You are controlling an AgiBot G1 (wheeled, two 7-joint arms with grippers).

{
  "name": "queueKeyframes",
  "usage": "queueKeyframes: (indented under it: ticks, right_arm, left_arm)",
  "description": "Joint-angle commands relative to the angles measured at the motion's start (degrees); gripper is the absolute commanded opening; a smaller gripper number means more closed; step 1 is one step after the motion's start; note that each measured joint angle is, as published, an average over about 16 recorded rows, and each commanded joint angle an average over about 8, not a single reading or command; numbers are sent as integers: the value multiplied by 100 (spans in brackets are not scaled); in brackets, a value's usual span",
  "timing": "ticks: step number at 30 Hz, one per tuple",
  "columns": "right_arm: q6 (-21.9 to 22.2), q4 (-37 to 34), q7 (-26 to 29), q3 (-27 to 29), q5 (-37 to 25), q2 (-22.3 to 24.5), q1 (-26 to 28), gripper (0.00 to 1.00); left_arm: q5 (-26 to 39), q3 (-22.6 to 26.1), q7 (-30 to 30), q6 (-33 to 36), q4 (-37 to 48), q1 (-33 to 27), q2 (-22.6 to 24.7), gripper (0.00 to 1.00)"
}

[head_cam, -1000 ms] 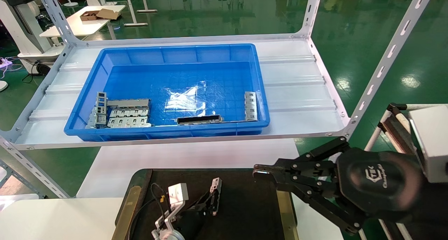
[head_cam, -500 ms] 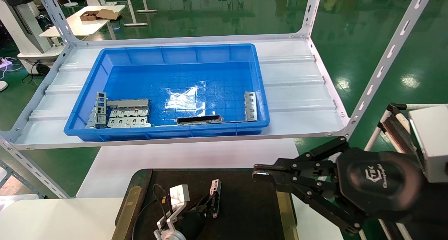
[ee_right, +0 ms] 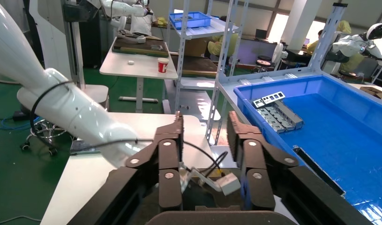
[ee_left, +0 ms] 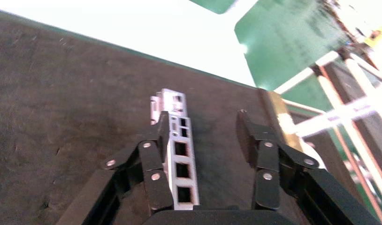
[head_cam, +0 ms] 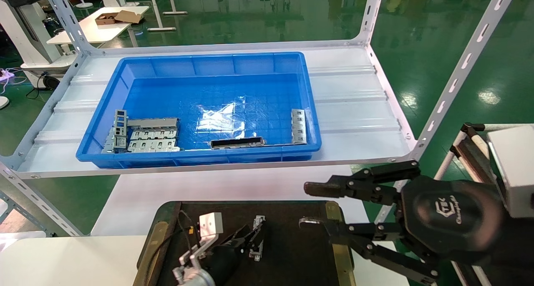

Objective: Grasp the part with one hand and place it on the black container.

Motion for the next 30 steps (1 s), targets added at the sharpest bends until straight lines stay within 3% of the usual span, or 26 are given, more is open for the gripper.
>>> queueKeyframes:
  ticks: [1, 14, 23, 30]
  right_arm:
    - [0, 0, 0, 0, 0, 0, 0, 100]
    - [1, 0, -1, -1, 1, 1, 0, 100]
    - [1, 0, -1, -2, 1, 1, 1, 100]
    - [1, 0, -1, -3, 2, 1, 1, 100]
  left_arm:
    - [19, -54, 2, 203, -228, 42, -201, 100]
    - [-290, -926, 940, 2122, -1442, 387, -1651, 100]
    - [-795, -1591, 1960, 3447, -1756, 572, -2236, 100]
    - [-1189, -1933, 2360, 4243, -1904, 609, -2609, 100]
